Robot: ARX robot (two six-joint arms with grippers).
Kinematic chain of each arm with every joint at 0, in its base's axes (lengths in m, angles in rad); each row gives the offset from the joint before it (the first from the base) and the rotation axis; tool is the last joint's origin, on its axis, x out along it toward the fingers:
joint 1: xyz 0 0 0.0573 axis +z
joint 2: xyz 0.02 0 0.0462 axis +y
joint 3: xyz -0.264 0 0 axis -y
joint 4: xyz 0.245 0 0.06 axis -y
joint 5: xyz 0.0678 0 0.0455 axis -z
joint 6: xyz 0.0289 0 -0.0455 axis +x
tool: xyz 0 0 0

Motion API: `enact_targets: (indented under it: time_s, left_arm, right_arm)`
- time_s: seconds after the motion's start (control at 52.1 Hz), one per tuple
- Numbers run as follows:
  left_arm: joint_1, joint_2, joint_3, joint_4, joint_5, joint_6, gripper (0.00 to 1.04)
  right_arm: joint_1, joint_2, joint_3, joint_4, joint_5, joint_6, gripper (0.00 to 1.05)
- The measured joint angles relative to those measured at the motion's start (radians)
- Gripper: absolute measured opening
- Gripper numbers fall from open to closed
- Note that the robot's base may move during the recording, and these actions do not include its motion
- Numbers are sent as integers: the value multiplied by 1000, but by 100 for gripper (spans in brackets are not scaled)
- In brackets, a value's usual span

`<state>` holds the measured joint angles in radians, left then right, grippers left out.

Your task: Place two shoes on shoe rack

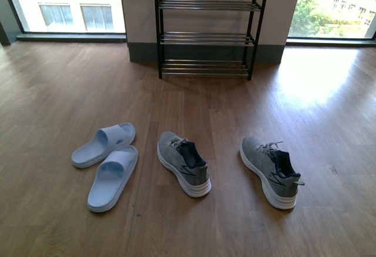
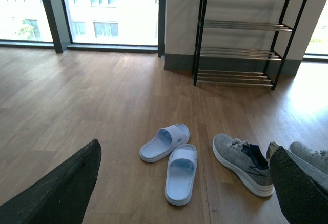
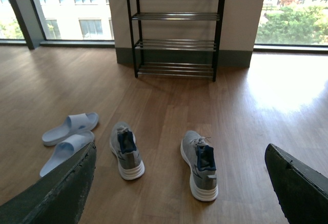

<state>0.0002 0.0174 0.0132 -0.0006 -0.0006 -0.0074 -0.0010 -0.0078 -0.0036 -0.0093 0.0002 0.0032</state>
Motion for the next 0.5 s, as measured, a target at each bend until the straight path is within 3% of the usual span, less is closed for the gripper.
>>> enact_targets:
  time_s: [0.499]
  left_arm:
    - [0, 0, 0, 0, 0, 0, 95]
  right_arm:
    - [0, 0, 0, 0, 0, 0, 95]
